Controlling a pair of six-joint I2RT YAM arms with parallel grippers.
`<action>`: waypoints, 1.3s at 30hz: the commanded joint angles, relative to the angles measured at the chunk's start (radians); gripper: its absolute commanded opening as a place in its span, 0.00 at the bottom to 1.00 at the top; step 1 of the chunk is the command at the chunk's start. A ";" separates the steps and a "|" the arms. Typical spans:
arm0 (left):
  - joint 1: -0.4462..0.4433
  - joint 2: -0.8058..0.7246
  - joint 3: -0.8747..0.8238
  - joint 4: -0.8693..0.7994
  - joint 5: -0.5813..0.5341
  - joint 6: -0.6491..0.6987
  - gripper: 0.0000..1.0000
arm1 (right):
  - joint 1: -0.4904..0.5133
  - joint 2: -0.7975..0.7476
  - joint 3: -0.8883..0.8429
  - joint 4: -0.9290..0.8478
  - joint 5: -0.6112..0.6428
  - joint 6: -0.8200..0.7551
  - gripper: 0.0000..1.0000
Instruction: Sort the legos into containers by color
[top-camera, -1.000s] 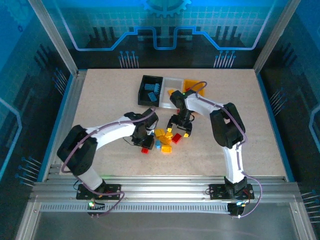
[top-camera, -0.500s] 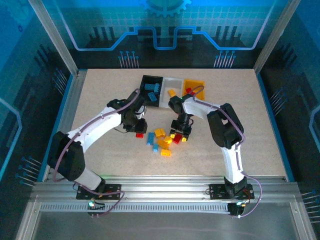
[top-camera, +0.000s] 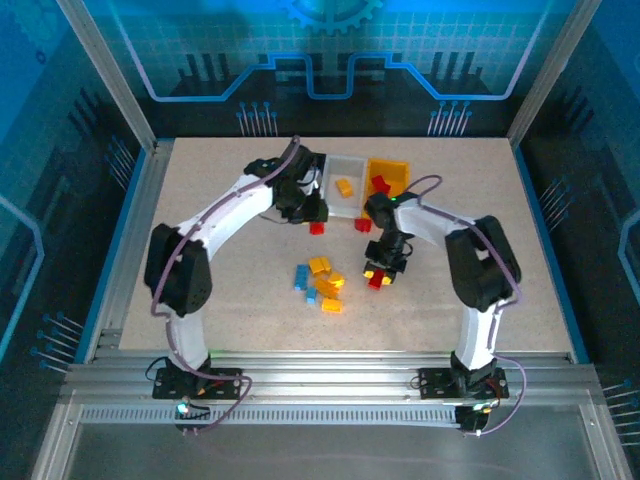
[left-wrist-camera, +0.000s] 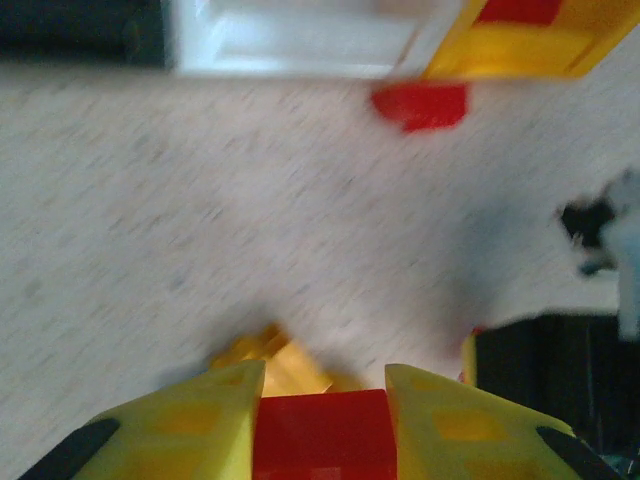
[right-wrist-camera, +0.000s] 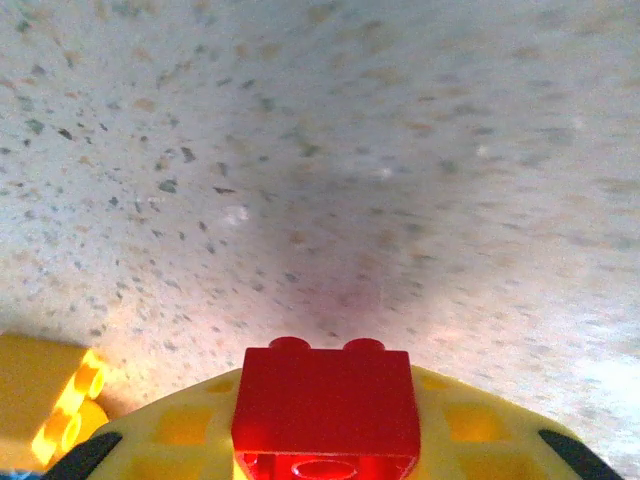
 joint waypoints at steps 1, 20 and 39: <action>0.007 0.116 0.126 0.115 0.168 -0.194 0.33 | -0.043 -0.106 -0.054 0.051 -0.017 -0.040 0.27; -0.042 0.654 0.774 0.390 0.316 -0.704 0.49 | -0.138 -0.195 -0.061 0.123 -0.121 -0.155 0.26; -0.007 0.266 0.484 0.243 0.216 -0.368 0.74 | -0.155 -0.349 -0.085 0.098 -0.134 -0.105 0.26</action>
